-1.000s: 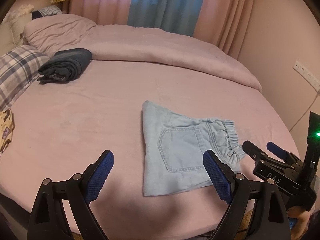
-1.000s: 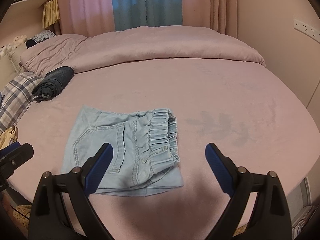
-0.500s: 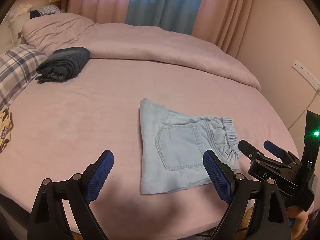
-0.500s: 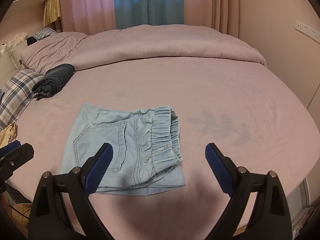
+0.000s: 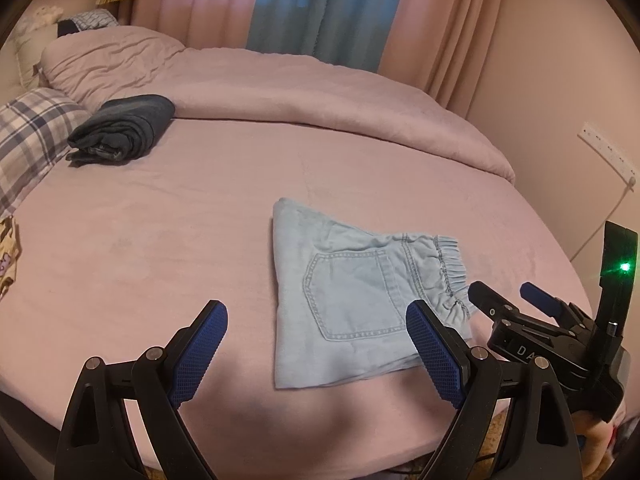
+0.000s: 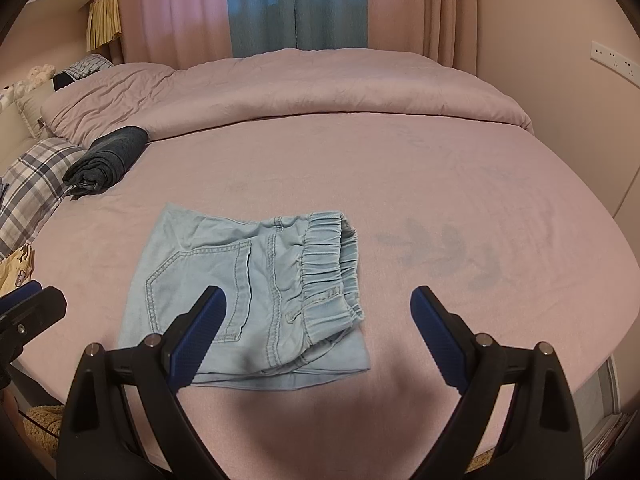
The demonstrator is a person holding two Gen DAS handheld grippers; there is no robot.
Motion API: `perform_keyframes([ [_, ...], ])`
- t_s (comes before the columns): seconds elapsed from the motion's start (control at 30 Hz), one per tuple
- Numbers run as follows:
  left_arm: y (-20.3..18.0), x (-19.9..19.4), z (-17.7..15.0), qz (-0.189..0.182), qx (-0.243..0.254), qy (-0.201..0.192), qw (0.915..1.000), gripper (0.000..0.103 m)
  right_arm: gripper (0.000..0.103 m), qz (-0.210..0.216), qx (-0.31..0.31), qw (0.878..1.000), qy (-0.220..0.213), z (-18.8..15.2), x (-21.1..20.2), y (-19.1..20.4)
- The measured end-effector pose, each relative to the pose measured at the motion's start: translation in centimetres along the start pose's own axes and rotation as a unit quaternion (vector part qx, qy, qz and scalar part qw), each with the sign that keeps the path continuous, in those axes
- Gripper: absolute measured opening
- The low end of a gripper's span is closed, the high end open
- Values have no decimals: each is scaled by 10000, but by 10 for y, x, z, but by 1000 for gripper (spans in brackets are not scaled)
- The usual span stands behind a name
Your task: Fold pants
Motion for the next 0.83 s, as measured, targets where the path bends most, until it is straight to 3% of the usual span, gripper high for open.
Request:
perform_keyframes([
  [0.83,-9,0,-3,96,93,87,9999,91,94,-15,-43,10000,36,-2,1,-1],
])
Point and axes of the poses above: each gripper's, at about its wrist camera, not at the fingertips, and x roughly the way its jaws point, y to its left, z to its top, the point moved 2 cm from there along x, roughly the way its jaws point, and after that the axes turned 2 degrees about y, right-handed, at the moved point
